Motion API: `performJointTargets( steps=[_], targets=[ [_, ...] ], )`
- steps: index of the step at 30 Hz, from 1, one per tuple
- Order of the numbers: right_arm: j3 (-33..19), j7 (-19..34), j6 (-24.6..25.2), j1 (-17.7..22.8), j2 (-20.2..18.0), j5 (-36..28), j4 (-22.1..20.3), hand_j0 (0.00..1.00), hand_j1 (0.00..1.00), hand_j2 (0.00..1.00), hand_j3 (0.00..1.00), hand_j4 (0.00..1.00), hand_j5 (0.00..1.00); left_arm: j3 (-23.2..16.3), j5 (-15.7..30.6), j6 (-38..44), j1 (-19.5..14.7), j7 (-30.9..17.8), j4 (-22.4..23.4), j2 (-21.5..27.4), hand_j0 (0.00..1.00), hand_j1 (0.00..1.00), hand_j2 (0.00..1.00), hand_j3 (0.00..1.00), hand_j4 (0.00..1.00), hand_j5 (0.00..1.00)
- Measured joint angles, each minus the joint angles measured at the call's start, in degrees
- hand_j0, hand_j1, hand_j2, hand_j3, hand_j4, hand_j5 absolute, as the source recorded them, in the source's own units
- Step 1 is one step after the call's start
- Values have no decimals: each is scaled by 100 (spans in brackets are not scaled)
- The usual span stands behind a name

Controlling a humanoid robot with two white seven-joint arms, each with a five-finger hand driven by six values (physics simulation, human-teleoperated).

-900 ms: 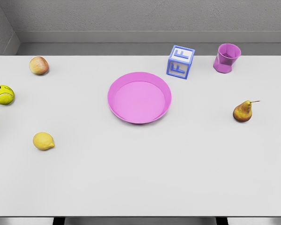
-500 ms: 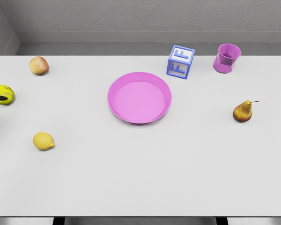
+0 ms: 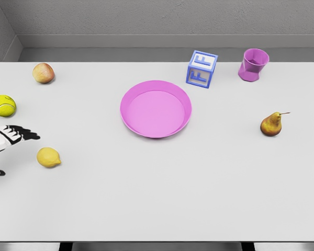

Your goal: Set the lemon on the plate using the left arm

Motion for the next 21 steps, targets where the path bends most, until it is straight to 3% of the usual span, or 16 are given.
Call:
performJointTargets(
  steps=[7, 9, 12, 21],
  targets=[
    [-1, 0, 0, 0, 0, 0, 0, 100, 100, 100, 100, 100, 100, -51, -106, 2, -334, -11, 14, -160, 100, 100, 100, 100, 100, 100],
    [-1, 1, 0, 0, 0, 0, 0, 100, 100, 100, 100, 100, 100, -105, -241, 3, -562, -11, 28, -264, 100, 100, 100, 100, 100, 100],
    [-1, 1, 0, 0, 0, 0, 0, 100, 100, 100, 100, 100, 100, -378, -459, 3, -826, -12, 37, -398, 100, 100, 100, 100, 100, 100],
    [0, 3, 0, 0, 0, 0, 0, 100, 100, 100, 100, 100, 100, -1045, -566, -1, -985, -16, -1, -469, 100, 100, 100, 100, 100, 100]
  ],
)
